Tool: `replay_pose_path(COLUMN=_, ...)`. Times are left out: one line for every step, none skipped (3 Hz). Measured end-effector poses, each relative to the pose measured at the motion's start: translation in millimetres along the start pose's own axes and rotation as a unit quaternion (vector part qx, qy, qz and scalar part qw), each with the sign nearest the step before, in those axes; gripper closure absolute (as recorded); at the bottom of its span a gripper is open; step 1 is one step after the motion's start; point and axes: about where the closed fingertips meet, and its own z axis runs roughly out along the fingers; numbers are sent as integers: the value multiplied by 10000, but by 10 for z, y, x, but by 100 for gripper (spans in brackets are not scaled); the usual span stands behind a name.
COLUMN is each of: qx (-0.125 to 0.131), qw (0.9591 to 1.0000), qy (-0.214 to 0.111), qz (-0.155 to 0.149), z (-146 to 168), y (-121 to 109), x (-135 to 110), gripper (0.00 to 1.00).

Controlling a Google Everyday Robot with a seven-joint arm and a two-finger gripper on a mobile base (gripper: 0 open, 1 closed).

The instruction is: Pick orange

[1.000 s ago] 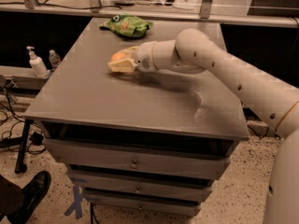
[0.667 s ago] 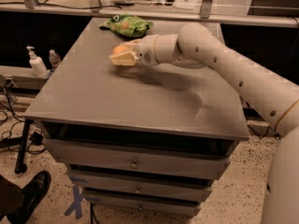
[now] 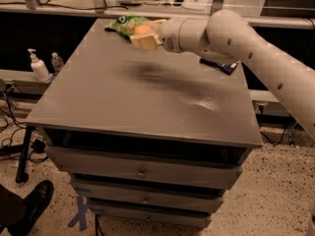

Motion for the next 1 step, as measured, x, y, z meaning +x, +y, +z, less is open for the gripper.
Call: replay_pose_path(qx=-1, qw=10000, qy=0, qz=0, z=1, y=1, x=0, gripper=100)
